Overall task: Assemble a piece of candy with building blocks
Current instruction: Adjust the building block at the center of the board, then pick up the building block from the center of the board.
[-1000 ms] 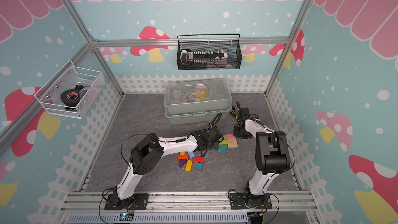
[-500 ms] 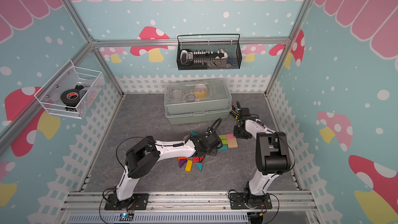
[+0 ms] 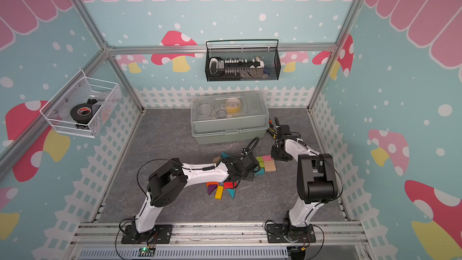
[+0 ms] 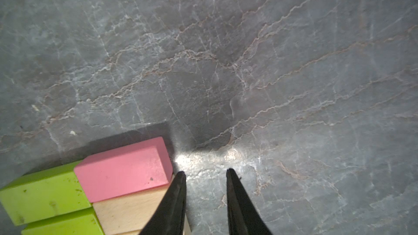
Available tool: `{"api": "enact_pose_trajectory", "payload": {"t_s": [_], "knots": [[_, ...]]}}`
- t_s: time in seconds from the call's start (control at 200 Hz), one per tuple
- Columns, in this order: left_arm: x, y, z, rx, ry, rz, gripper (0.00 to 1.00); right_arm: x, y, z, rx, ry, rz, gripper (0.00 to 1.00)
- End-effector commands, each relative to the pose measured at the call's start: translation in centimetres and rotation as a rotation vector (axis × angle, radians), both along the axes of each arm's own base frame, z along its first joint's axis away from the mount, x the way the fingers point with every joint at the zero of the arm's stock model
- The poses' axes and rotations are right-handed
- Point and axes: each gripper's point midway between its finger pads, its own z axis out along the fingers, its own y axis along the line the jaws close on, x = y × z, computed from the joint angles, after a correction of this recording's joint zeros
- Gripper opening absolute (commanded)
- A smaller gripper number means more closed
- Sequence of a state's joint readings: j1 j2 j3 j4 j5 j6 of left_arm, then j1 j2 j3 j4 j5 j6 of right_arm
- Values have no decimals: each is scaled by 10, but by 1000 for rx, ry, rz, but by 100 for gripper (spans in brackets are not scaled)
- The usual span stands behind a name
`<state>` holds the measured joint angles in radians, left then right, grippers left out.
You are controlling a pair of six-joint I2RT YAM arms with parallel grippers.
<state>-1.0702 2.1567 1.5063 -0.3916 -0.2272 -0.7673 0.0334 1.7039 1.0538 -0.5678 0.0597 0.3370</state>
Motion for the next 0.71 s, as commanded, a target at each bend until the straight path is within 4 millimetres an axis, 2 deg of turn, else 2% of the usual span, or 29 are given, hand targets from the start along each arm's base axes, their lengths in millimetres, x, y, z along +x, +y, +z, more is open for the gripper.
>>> {"api": "enact_pose_trajectory", "payload": {"t_s": [0.0, 0.305, 0.445, 0.55, 0.7], "knots": [[-15, 10, -35, 72, 83, -6, 46, -4, -2, 1, -3, 3, -10, 32], [-13, 7, -36, 73, 79, -7, 47, -7, -2, 0, 2, 1, -13, 32], [-12, 11, -31, 79, 64, -4, 47, -8, -1, 7, 7, -17, -16, 32], [-9, 17, -12, 74, 23, 5, 49, -10, 2, 18, 27, -43, -14, 33], [-7, 30, 44, 25, -60, 12, 51, -19, 13, 46, 99, -109, -3, 36]]}}
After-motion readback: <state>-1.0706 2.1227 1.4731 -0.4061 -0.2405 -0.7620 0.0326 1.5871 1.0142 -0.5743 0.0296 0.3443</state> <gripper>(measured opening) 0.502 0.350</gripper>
